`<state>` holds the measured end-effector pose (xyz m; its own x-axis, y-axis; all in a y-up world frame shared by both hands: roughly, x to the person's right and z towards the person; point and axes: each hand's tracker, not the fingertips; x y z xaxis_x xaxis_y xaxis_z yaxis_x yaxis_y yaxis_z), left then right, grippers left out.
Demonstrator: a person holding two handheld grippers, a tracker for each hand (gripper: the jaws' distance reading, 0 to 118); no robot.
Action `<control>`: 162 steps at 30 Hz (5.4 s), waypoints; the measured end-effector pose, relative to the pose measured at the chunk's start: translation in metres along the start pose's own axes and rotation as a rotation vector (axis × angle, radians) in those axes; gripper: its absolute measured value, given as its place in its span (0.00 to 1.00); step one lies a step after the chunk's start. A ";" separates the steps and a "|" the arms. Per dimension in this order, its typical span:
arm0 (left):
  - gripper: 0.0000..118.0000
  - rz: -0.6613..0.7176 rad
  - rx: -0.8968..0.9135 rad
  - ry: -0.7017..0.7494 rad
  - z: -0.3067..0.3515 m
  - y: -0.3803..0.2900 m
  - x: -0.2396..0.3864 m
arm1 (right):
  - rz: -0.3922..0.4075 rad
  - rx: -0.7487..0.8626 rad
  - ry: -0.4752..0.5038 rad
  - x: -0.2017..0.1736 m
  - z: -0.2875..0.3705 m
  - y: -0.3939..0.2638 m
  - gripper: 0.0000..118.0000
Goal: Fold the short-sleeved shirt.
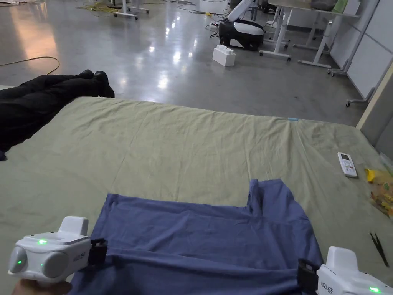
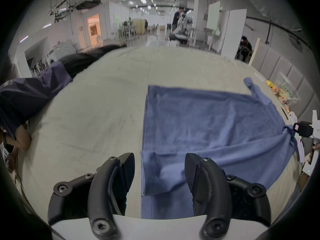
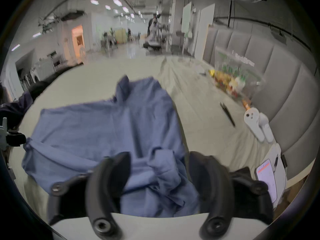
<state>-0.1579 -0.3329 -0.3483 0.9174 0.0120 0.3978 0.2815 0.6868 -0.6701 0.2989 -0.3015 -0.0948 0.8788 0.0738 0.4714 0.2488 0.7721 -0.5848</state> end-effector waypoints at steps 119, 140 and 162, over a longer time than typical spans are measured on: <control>0.07 0.083 0.016 -0.073 0.147 -0.037 -0.029 | -0.030 -0.147 0.093 0.030 0.101 -0.015 0.12; 0.07 0.004 -0.229 0.010 0.089 -0.144 -0.020 | 0.122 -0.342 -0.089 -0.004 0.084 -0.136 0.36; 0.44 -0.047 0.608 0.076 0.177 -0.016 0.079 | 0.082 0.641 -0.013 -0.088 0.154 0.004 0.34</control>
<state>-0.1396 -0.2147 -0.1953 0.9316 -0.0651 0.3575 0.1321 0.9772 -0.1664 0.1594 -0.2073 -0.0371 0.8788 0.1528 0.4520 -0.1148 0.9872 -0.1106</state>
